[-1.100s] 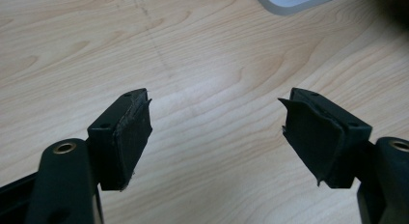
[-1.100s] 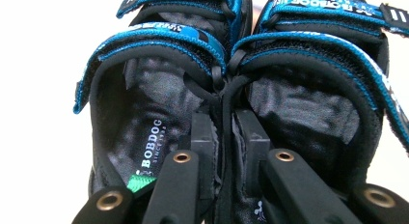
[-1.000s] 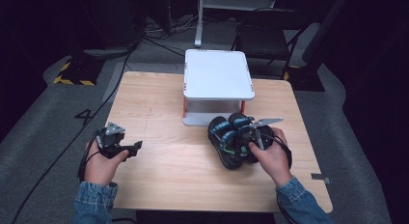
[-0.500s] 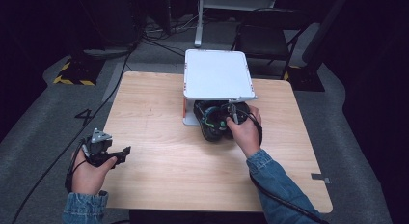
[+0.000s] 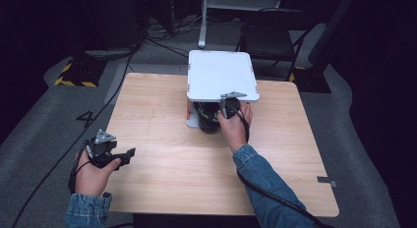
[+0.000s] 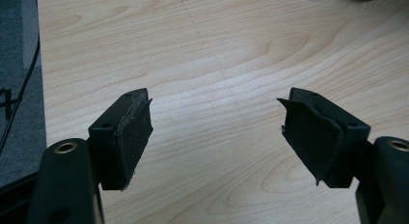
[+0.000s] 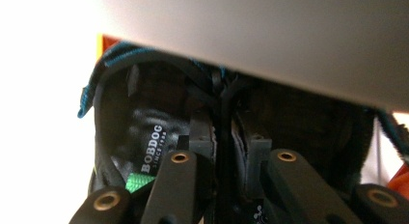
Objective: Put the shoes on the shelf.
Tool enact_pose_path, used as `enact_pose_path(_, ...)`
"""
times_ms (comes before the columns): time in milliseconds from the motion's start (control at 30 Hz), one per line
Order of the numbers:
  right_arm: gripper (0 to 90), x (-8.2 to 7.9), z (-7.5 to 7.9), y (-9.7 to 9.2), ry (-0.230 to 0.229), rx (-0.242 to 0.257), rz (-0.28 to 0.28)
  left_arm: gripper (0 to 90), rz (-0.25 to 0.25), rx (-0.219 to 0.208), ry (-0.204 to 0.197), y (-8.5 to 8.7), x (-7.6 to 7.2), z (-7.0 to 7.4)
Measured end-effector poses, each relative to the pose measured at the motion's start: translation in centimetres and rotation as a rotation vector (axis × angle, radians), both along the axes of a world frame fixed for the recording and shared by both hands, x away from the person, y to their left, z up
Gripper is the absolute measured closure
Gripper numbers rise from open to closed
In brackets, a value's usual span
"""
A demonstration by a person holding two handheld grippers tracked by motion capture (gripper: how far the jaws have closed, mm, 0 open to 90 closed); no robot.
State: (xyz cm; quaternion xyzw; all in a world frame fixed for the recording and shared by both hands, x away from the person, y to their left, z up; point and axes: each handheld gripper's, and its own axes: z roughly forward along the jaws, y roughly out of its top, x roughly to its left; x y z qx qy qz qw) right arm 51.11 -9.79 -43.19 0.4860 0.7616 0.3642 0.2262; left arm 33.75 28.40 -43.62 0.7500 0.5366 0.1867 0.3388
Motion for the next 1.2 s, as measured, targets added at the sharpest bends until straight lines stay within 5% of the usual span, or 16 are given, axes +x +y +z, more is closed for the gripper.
enact_pose_path(67, 79.1, 0.0, -0.2, 0.2, -0.035, -0.017, -0.002, 25.5, 0.000, -0.007, 0.003, -0.1, 0.0, 0.0)
enact_pose_path(133, 62.7, 0.2, -0.4, 0.2, -0.085, -0.031, 0.009, 25.5, -0.002, -0.005, -0.002, -0.1, 0.0, 0.0)
enact_pose_path(233, 54.8, 0.1, -0.8, 0.1, -0.141, -0.058, 0.014, 25.6, 0.000, -0.008, -0.005, -0.2, 0.1, 0.1)
enact_pose_path(633, 43.0, -1.6, -0.1, -2.6, -0.164, 0.058, 0.105, 25.5, -0.048, 0.000, 0.005, -2.0, 1.5, 0.1)
enact_pose_path(867, 42.0, -4.3, 1.6, -4.9, -0.161, 0.135, 0.148, 25.9, -0.120, -0.012, -0.013, -4.7, 3.0, 0.3)
enact_pose_path(1200, 42.3, -8.5, 3.4, -7.8, -0.148, 0.152, 0.202, 28.9, -0.245, -0.051, -0.048, -9.8, 4.2, 1.1)
